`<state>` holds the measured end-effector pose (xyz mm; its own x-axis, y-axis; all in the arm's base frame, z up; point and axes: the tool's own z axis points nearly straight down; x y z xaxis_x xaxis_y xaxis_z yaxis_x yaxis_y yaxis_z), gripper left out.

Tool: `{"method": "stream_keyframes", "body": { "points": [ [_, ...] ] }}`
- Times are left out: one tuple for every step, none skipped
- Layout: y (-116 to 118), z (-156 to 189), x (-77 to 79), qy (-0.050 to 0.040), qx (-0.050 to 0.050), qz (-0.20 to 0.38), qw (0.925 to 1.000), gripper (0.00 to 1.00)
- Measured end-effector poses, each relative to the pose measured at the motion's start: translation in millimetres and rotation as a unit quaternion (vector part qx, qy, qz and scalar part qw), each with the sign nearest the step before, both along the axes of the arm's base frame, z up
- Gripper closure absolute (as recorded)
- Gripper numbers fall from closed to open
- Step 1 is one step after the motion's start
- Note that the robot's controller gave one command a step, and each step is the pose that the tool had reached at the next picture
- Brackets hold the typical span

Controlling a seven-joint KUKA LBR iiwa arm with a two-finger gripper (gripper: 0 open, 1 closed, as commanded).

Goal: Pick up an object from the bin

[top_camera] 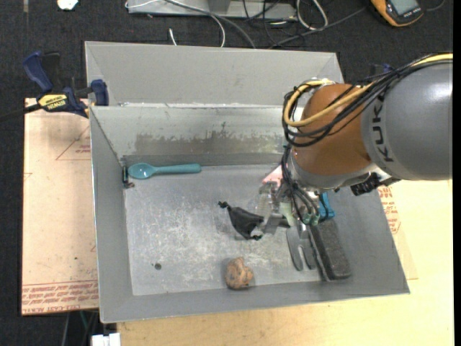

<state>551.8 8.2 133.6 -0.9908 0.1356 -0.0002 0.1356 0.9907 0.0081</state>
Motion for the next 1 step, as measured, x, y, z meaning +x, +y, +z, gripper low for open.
{"method": "stream_keyframes", "body": {
  "points": [
    [8.5,83.3,-5.6,0.0,0.0,0.049,0.9988,1.0]
  ]
}}
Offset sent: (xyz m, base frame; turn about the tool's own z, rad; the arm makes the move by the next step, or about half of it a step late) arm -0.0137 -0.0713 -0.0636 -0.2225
